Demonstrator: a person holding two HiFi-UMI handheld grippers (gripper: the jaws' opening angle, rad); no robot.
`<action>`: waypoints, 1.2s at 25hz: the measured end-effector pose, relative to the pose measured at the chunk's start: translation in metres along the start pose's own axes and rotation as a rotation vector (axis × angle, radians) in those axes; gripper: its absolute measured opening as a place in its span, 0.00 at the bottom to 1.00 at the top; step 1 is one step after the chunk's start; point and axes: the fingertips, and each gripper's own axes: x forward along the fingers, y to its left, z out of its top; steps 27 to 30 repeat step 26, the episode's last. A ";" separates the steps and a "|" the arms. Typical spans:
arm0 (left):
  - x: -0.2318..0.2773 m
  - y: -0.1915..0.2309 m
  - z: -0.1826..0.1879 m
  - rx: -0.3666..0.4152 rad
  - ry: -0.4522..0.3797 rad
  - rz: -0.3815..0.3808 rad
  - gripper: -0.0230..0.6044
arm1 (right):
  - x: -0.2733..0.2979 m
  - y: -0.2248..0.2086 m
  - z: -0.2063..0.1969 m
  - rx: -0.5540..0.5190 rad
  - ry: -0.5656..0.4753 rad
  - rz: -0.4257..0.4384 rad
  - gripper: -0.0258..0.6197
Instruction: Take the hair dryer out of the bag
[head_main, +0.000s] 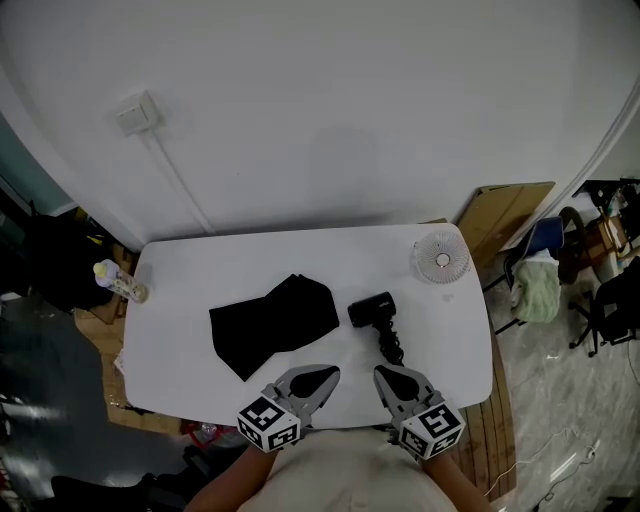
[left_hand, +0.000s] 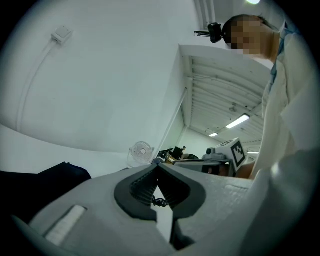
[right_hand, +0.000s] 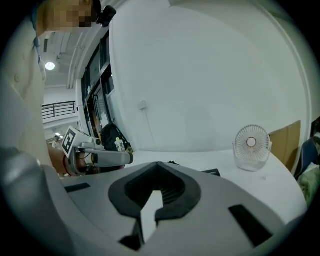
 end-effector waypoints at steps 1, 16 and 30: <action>0.001 -0.002 0.001 0.006 -0.001 -0.004 0.05 | 0.000 0.001 0.000 -0.007 0.002 -0.001 0.07; 0.007 -0.001 -0.006 -0.021 0.017 -0.010 0.05 | -0.004 -0.012 -0.006 0.028 0.018 -0.046 0.06; 0.005 0.001 -0.014 -0.043 0.031 0.008 0.05 | -0.003 -0.013 -0.012 0.046 0.027 -0.032 0.06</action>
